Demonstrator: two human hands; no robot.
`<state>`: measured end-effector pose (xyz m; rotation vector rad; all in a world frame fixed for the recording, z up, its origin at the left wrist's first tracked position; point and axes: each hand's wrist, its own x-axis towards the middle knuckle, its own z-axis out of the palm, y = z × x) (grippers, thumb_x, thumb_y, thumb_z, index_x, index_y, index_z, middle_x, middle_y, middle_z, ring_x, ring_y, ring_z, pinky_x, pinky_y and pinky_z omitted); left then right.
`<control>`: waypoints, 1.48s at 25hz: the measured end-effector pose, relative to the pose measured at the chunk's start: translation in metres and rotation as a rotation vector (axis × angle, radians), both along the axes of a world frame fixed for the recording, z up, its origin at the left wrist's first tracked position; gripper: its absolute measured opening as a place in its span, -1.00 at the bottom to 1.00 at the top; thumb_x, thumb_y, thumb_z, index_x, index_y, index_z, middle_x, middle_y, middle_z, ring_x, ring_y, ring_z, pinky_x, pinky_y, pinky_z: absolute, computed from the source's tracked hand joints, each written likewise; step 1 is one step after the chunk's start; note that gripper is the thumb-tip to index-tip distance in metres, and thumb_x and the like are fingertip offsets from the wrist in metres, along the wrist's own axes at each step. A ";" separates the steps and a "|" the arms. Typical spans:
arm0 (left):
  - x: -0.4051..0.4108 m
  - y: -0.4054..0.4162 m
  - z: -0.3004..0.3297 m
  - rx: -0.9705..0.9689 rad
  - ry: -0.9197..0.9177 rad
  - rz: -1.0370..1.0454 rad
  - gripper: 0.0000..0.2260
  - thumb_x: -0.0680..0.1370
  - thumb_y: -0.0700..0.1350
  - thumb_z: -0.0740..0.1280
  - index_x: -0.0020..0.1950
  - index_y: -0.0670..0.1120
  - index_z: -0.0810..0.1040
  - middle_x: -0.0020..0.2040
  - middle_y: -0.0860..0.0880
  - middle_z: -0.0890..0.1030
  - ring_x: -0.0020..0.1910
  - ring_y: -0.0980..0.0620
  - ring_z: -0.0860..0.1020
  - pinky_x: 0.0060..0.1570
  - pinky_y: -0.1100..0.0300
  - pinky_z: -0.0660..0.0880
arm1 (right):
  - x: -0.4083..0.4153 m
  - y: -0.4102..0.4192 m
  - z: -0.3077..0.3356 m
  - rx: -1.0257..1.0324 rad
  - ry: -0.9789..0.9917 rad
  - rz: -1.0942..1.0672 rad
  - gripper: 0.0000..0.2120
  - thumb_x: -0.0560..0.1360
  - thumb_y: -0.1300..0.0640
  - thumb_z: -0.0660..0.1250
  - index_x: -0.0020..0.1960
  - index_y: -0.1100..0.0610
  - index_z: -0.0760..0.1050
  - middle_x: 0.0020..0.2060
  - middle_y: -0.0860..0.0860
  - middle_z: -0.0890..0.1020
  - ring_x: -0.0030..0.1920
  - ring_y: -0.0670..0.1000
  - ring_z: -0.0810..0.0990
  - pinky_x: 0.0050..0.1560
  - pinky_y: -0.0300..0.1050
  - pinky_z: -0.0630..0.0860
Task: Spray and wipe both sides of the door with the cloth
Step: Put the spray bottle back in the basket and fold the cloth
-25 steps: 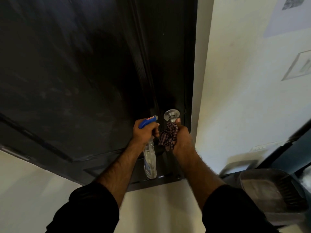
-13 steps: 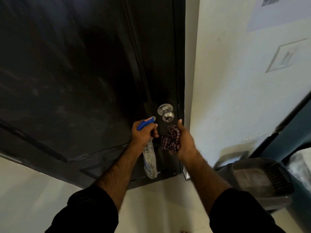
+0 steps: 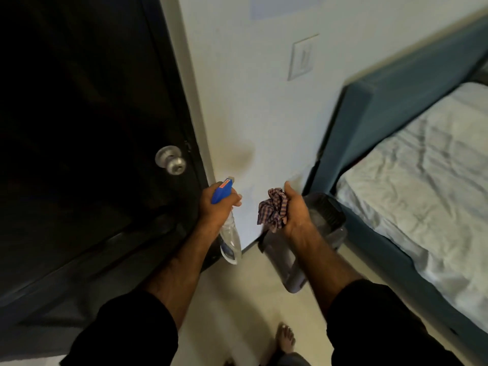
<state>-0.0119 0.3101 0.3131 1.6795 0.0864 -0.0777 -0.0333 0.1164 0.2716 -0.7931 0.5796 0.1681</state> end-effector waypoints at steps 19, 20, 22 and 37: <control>0.064 -0.319 -0.181 0.030 -0.022 0.102 -0.70 0.59 0.15 0.42 0.10 -0.06 0.53 -0.08 -0.08 0.57 -0.14 -0.01 0.57 0.00 -0.02 0.59 | 0.085 -0.318 -0.186 -0.188 0.335 0.069 -0.31 0.39 -0.25 0.60 0.27 0.25 0.64 0.04 0.19 0.77 0.04 0.24 0.77 0.13 0.19 0.69; 0.066 -0.326 -0.196 0.035 -0.003 0.092 -0.67 0.57 0.19 0.42 0.12 -0.03 0.54 -0.05 -0.09 0.58 -0.09 -0.07 0.59 0.04 -0.07 0.61 | 0.089 -0.320 -0.194 -0.184 0.326 0.080 -0.42 0.52 -0.22 0.50 0.29 0.24 0.65 0.09 0.21 0.77 0.11 0.26 0.76 0.23 0.24 0.66; 0.068 -0.335 -0.224 0.066 0.021 0.082 -0.68 0.57 0.22 0.42 0.13 0.02 0.54 -0.03 -0.10 0.59 -0.05 -0.15 0.61 0.07 -0.18 0.63 | 0.098 -0.323 -0.210 -0.178 0.325 0.092 -0.54 0.65 -0.16 0.38 0.28 0.22 0.67 0.11 0.24 0.76 0.16 0.28 0.75 0.32 0.28 0.62; 0.070 -0.324 -0.307 0.079 0.213 -0.204 -0.40 0.54 -0.17 0.51 0.45 0.26 0.38 0.34 0.36 0.44 0.31 0.27 0.49 0.16 0.44 0.52 | 0.113 -0.347 -0.269 -0.098 0.316 0.074 -0.56 0.64 -0.12 0.39 0.32 0.20 0.65 0.18 0.23 0.74 0.22 0.28 0.73 0.36 0.32 0.60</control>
